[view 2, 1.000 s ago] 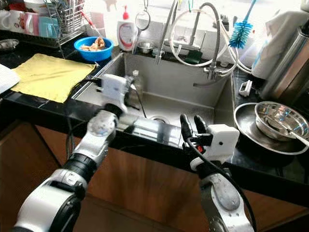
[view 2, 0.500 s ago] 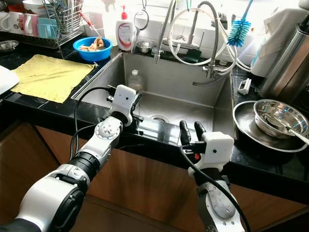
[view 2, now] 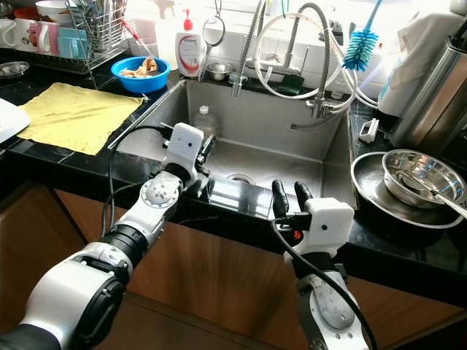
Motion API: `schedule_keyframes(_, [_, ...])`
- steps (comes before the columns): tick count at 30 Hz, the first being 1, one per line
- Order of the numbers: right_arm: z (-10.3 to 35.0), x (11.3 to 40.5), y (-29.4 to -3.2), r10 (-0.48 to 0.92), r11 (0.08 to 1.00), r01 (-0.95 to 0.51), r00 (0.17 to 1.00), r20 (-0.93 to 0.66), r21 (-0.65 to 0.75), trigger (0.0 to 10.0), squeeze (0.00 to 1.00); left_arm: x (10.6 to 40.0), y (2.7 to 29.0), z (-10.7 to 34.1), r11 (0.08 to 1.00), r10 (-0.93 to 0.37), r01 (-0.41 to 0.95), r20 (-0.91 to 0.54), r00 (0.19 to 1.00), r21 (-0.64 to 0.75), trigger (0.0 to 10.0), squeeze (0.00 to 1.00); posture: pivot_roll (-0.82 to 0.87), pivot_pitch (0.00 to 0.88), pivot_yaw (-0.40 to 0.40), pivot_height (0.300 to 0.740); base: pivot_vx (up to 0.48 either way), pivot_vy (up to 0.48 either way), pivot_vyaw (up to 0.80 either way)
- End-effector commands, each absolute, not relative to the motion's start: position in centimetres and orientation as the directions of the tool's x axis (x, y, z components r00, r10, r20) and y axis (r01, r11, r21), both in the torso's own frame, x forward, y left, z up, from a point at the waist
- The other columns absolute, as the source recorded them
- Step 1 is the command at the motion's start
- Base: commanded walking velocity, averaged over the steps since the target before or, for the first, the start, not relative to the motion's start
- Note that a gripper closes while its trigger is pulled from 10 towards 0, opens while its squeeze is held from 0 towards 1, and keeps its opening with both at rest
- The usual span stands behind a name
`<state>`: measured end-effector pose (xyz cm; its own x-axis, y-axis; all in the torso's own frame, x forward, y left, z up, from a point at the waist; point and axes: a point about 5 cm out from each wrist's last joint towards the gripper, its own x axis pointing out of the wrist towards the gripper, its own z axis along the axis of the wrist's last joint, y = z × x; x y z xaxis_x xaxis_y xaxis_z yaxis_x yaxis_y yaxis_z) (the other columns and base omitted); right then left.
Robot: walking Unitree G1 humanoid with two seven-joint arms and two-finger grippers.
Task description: Kitchen organization
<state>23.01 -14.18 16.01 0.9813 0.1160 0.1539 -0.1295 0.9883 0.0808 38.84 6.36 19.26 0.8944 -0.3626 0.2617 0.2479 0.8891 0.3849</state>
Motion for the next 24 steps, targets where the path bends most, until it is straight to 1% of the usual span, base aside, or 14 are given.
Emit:
schedule_keyframes(1, [16.2, 23.1, -14.6, 0.101, 0.991, -0.114, 0.981, 0.165, 0.072, 10.0, 0.00, 38.9, 6.5, 20.6, 0.852, -0.401, 0.225, 0.313, 0.861, 0.473, 10.0, 0.00, 0.02, 0.000, -0.046, 0.740, 0.000, 0.000, 0.00])
schedule_keyframes(2, [16.2, 23.1, -14.8, 0.097, 0.992, -0.109, 0.981, 0.165, 0.065, 10.0, 0.00, 39.0, 7.9, 21.4, 0.840, -0.405, 0.196, 0.342, 0.848, 0.506, 10.0, 0.00, 0.03, 0.000, -0.046, 0.740, 0.000, 0.000, 0.00])
schedule_keyframes(3, [16.2, 23.1, -14.8, 0.096, 0.992, -0.108, 0.982, 0.165, 0.063, 10.0, 0.00, 39.1, 8.3, 21.7, 0.838, -0.404, 0.188, 0.351, 0.845, 0.512, 10.0, 0.00, 0.03, 0.000, -0.046, 0.740, 0.000, 0.000, 0.00])
schedule_keyframes(8, [16.4, 23.1, -15.2, 0.087, 0.994, -0.098, 0.982, 0.169, 0.054, 10.0, 0.00, 39.0, 13.0, 23.7, 0.821, -0.358, 0.061, 0.428, 0.830, 0.568, 10.0, 0.00, 0.04, 0.000, -0.044, 0.740, 0.000, 0.000, 0.00])
schedule_keyframes(9, [16.4, 23.1, -15.2, 0.087, 0.994, -0.098, 0.982, 0.169, 0.054, 10.0, 0.00, 39.0, 13.0, 23.7, 0.821, -0.358, 0.061, 0.428, 0.830, 0.568, 10.0, 0.00, 0.04, 0.000, -0.044, 0.740, 0.000, 0.000, 0.00])
schedule_keyframes(11, [16.5, 23.2, -15.5, 0.077, 0.995, -0.086, 0.982, 0.175, 0.046, 10.0, 0.00, 38.5, 15.0, 24.1, 0.820, -0.334, 0.019, 0.453, 0.827, 0.572, 10.0, 0.00, 0.04, 0.000, -0.043, 0.740, 0.000, 0.000, 0.00])
schedule_keyframes(13, [16.6, 23.2, -15.6, 0.069, 0.996, -0.078, 0.982, 0.178, 0.046, 10.0, 0.00, 38.2, 16.0, 24.1, 0.815, -0.322, -0.004, 0.460, 0.828, 0.579, 10.0, 0.00, 0.04, 0.000, -0.043, 0.740, 0.000, 0.000, 0.00])
schedule_keyframes(14, [16.7, 23.1, -15.9, 0.060, 0.997, -0.068, 0.982, 0.181, 0.036, 10.0, 0.00, 37.7, 17.5, 23.8, 0.828, -0.286, -0.024, 0.459, 0.841, 0.560, 10.0, 0.00, 0.04, 0.000, -0.032, 0.740, 0.000, 0.000, 0.00])
schedule_keyframes(15, [16.7, 23.1, -16.1, 0.054, 0.998, -0.061, 0.982, 0.184, 0.034, 10.0, 0.00, 37.4, 18.2, 23.6, 0.831, -0.276, -0.031, 0.459, 0.845, 0.556, 10.0, 0.00, 0.04, 0.000, -0.032, 0.740, 0.000, 0.000, 0.00])
schedule_keyframes(18, [16.9, 23.0, -16.6, 0.042, 0.998, -0.048, 0.980, 0.193, 0.027, 10.0, 0.00, 35.8, 19.4, 22.7, 0.810, -0.289, -0.031, 0.445, 0.848, 0.586, 10.0, 0.00, 0.04, 0.000, -0.032, 0.740, 0.000, 0.000, 0.00])
schedule_keyframes(22, [17.0, 22.9, -17.0, 0.032, 0.999, -0.037, 0.980, 0.198, 0.018, 10.0, 0.00, 34.0, 20.5, 21.2, 0.818, -0.268, -0.027, 0.422, 0.866, 0.575, 10.0, 0.00, 0.04, 0.000, -0.031, 0.740, 0.000, 0.000, 0.00])
schedule_keyframes(23, [17.1, 22.8, -17.2, 0.028, 0.999, -0.031, 0.979, 0.202, 0.012, 10.0, 0.00, 32.8, 21.6, 20.6, 0.811, -0.232, -0.062, 0.417, 0.879, 0.582, 10.0, 0.00, 0.04, 0.000, -0.035, 0.740, 0.000, 0.000, 0.00])
schedule_keyframes(24, [17.2, 22.8, -17.2, 0.027, 0.999, -0.030, 0.979, 0.204, 0.011, 10.0, 0.00, 32.3, 22.1, 20.5, 0.808, -0.216, -0.076, 0.414, 0.884, 0.585, 10.0, 0.00, 0.04, 0.000, -0.035, 0.740, 0.000, 0.000, 0.00])
